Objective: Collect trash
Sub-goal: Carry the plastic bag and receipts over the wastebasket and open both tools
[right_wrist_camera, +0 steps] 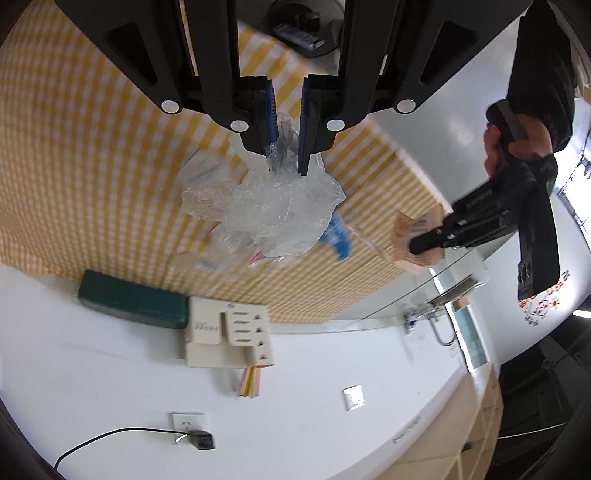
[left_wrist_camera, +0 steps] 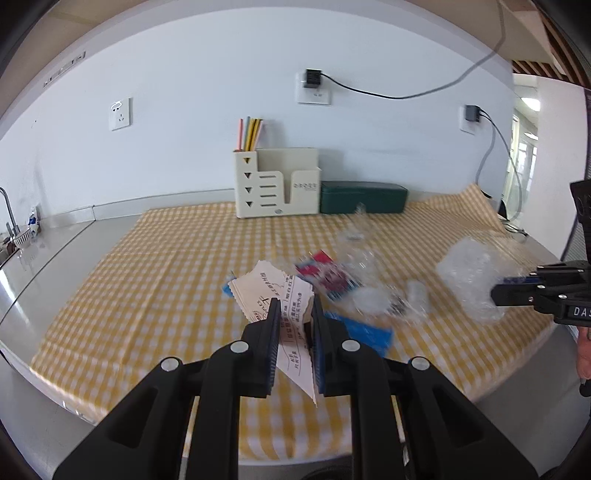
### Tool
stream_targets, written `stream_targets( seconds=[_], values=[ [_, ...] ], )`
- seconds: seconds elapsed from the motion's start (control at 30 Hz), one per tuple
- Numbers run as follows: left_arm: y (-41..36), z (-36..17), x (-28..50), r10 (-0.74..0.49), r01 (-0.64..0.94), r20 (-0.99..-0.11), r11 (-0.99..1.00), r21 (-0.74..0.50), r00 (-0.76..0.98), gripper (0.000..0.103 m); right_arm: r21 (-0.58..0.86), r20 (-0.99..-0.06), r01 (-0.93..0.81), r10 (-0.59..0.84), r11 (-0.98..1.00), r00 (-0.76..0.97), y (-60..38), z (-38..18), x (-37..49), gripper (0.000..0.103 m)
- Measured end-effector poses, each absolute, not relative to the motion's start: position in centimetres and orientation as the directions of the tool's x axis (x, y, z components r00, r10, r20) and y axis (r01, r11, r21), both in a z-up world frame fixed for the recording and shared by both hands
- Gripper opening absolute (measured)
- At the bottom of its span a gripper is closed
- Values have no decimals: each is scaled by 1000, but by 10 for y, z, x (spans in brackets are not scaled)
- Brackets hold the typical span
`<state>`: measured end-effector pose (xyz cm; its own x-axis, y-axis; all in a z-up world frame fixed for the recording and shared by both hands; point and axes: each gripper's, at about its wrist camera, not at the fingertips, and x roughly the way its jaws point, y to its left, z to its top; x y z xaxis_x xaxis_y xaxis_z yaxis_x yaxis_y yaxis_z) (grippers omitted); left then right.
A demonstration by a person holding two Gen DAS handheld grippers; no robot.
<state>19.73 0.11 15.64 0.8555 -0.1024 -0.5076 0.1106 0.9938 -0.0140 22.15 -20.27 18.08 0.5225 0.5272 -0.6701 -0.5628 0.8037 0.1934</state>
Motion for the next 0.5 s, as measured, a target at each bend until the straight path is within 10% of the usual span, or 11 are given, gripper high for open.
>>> stream_targets(
  seconds=[0.5],
  values=[
    [-18, 35, 70, -245, 230, -624, 967, -106, 742, 17, 315, -700, -529, 570, 788, 431, -180, 77, 67, 14]
  ],
)
